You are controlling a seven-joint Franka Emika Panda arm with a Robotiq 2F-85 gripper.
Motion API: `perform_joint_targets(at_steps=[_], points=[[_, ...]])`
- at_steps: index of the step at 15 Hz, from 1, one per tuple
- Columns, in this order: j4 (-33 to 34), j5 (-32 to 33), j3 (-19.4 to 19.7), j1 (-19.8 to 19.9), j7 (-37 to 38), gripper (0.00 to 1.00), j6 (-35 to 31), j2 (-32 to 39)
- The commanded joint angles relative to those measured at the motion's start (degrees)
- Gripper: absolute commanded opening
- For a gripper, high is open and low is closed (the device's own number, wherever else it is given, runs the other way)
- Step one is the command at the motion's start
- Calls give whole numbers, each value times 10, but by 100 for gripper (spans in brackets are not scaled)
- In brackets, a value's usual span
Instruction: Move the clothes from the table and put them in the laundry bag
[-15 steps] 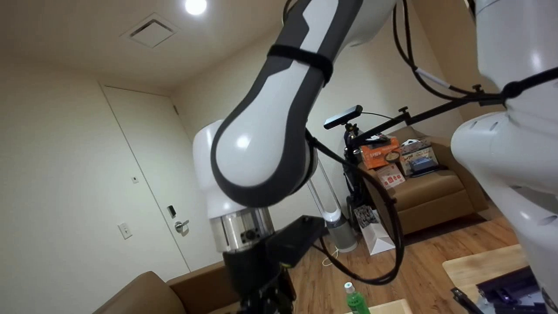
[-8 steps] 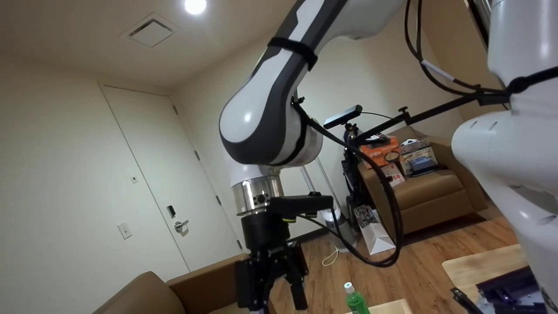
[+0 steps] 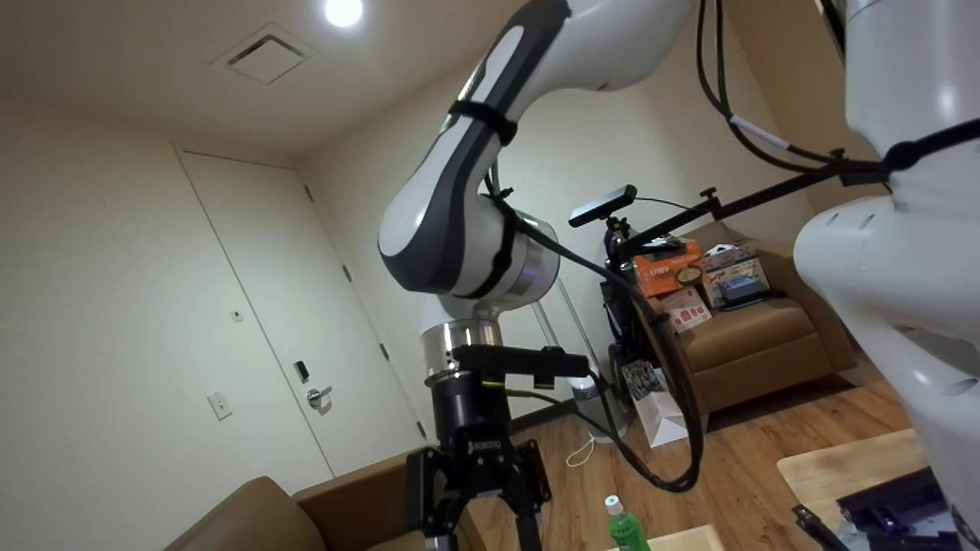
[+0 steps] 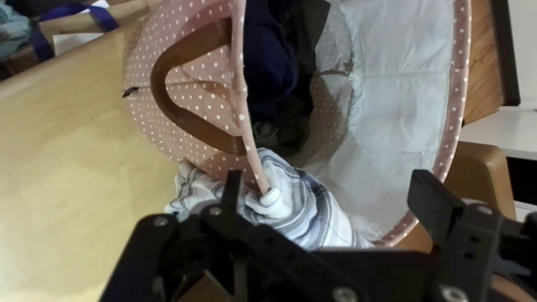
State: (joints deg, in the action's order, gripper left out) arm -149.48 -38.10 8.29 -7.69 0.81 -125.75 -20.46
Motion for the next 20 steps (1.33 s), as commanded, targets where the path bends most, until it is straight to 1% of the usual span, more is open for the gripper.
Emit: perform_joint_targets(at_steps=[1,3,5,6,7,9,10,11,12,13,14,17,20], points=[[51,-91,41,33,-90,100,62,121],[78,-125,48,58,-108,100,108,187],[109,-159,41,82,-118,100,163,243],[63,-126,24,89,-100,100,118,178],[78,-137,25,95,-105,100,136,206],[99,-142,25,97,-107,100,145,239],[103,-142,23,97,-107,100,146,244],[99,-143,18,94,-103,100,132,238],[105,-179,18,104,-89,100,142,246],[116,-190,20,113,-83,100,166,260],[122,-217,23,122,-80,100,170,274],[138,-268,32,150,-77,100,180,314],[164,-304,30,171,-57,100,214,367]])
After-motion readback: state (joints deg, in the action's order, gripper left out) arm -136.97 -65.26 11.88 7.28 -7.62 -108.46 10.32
